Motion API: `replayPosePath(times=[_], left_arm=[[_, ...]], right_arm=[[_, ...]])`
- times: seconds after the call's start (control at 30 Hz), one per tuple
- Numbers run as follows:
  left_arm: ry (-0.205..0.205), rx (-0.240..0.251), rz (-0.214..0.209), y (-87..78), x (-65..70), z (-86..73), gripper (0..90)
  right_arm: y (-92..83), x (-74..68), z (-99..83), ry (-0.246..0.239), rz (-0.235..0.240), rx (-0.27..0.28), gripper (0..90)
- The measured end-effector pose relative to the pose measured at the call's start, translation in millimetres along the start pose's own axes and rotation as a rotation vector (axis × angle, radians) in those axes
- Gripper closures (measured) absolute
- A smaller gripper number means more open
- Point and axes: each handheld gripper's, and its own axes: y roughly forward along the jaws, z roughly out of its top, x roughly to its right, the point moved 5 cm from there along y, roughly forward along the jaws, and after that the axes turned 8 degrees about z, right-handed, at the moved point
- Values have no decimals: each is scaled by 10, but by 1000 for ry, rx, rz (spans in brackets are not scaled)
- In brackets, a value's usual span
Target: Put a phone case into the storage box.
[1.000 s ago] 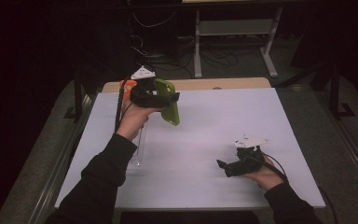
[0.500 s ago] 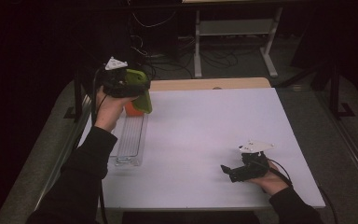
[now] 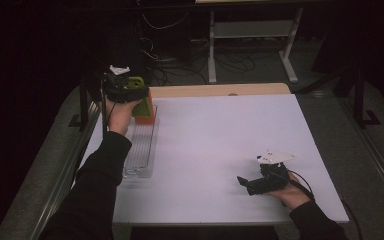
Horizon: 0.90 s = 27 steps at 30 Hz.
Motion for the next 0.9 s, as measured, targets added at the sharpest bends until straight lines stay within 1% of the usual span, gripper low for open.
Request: replayPosePath(times=[0.03, 0.1, 0.13, 0.2, 0.23, 0.3, 0.33, 0.37, 0.4, 0.47, 0.53, 0.6, 0.63, 0.67, 0.73, 0.77, 0.8, 0.87, 0.9], left_arm=[[-4, -3, 7, 24, 7, -15, 137], [2, -20, 28, 76, 5, -62, 137], [-5, -26, 38, 112, 11, -89, 136], [-6, -34, 56, 159, 13, -133, 135], [-12, -44, 65, 193, 12, -170, 135], [-12, -54, 74, 238, 16, -215, 134], [-16, -58, 79, 261, 19, -241, 134], [-10, -74, 81, 278, 14, -270, 134], [-13, -76, 82, 292, 21, -284, 134], [4, -86, 89, 331, 31, -324, 133], [-8, -96, 86, 363, 44, -355, 131], [16, -116, 89, 378, 39, -385, 130], [10, -116, 87, 390, 50, -396, 130], [19, -129, 88, 404, 49, -423, 129], [19, -140, 86, 424, 54, -452, 127], [21, -148, 94, 439, 56, -467, 126], [17, -153, 95, 453, 63, -481, 124], [26, -153, 102, 455, 56, -481, 119], [19, -151, 102, 460, 56, -480, 107]], right_arm=[[1, 10, 1, -13, -3, 3, 0], [-1, 3, 1, -10, 0, 3, 0], [-4, 0, -3, -8, 3, -2, 0], [-12, 4, 7, -16, -2, 5, 0], [-13, 0, 8, -13, 2, 5, 0], [-15, -1, 8, -11, 3, 4, 0], [-13, 6, 10, -21, 0, 6, 0], [-13, -1, 7, -16, 3, 3, 0], [-14, -4, 10, -15, 5, 3, 0], [-14, -4, 13, -20, 2, 7, 0], [-15, -5, 13, -15, 3, 6, 0], [-16, -3, 13, -18, 3, 8, 0], [-17, -3, 13, -18, 3, 8, 0], [-18, -5, 14, -17, 3, 8, 0], [-20, -3, 16, -21, 2, 9, 0], [-18, -2, 15, -22, 2, 9, 0], [-19, -7, 12, -17, 4, 4, 0], [-23, -9, 16, -16, 2, 5, 0], [-23, -9, 18, -19, 1, 8, 0]])
